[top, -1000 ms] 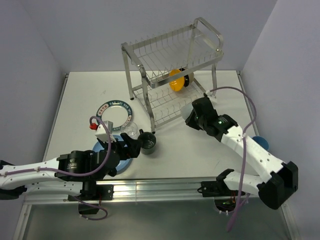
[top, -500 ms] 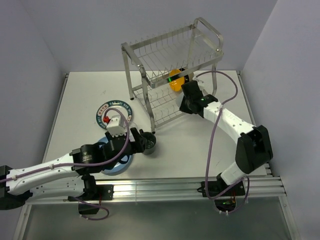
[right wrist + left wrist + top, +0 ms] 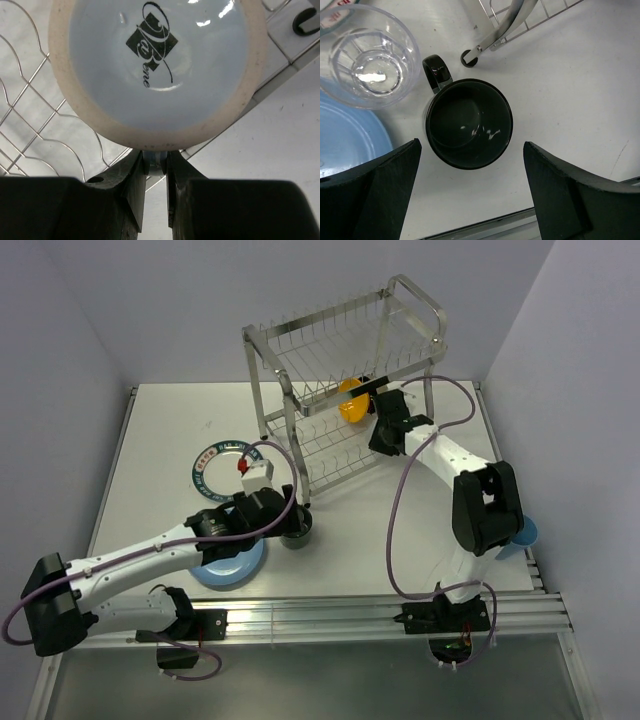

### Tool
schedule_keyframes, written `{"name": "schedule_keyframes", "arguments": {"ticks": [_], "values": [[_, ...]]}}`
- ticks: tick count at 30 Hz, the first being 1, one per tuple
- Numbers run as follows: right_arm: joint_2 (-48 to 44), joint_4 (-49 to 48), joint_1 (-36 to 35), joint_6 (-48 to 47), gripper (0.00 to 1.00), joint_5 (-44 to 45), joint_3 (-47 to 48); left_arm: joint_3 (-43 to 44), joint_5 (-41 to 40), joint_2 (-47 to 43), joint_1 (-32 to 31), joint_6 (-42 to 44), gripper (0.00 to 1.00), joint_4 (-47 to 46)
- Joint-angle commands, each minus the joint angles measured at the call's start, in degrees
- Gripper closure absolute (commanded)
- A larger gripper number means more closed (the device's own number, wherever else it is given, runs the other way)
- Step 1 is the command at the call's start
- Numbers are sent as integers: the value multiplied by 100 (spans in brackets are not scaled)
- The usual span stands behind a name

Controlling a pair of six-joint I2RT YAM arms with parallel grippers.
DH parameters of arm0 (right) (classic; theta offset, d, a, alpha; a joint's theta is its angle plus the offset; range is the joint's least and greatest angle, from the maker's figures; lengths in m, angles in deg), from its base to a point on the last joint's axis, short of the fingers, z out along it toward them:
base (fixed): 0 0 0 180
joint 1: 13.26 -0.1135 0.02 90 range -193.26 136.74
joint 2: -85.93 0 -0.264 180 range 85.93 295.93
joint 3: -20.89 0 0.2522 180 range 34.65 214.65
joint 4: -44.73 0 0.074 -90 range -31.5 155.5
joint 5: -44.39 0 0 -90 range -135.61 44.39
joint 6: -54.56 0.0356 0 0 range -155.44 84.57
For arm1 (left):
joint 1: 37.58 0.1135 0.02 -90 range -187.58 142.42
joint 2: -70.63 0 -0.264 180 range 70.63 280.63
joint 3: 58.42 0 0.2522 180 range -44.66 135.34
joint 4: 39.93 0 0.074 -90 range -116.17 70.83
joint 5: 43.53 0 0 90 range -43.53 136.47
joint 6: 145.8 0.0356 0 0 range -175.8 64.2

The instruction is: Load the mixed dishes into the dish rack

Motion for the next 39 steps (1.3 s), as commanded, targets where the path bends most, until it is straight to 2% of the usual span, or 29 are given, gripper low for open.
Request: {"name": "schedule_keyframes", "arguments": {"ticks": [1,9,14,15,19,20,21,26,34,36,39], "values": [[69,-506,83,-229,100,174,467,-169,357,184,154,163,11,-647],[474,-198,110,-493,99,789,704,-161,780,834,453,199,14,-850],[562,-41,101,-511,81,973,739,-196,762,809,462,32,16,-649],[562,-31,110,-493,68,1026,731,-222,762,773,462,5,16,-631],[448,-40,101,-493,44,1123,634,-415,727,493,462,-109,17,-587],[422,-83,101,-510,11,1115,573,-433,727,474,462,-135,17,-569],[369,-84,101,-511,1,1123,546,-451,736,466,462,-153,17,-552],[114,-101,92,-493,0,1018,354,-547,902,527,462,-206,19,-586],[-1098,-49,22,-10,0,878,-376,-635,1061,887,462,-188,28,-718],[-1571,-101,-39,183,1,798,-771,-662,1043,975,462,-215,34,-780],[-2231,-128,-293,341,1,807,-1281,-644,1069,1159,462,-206,48,-885]]}}
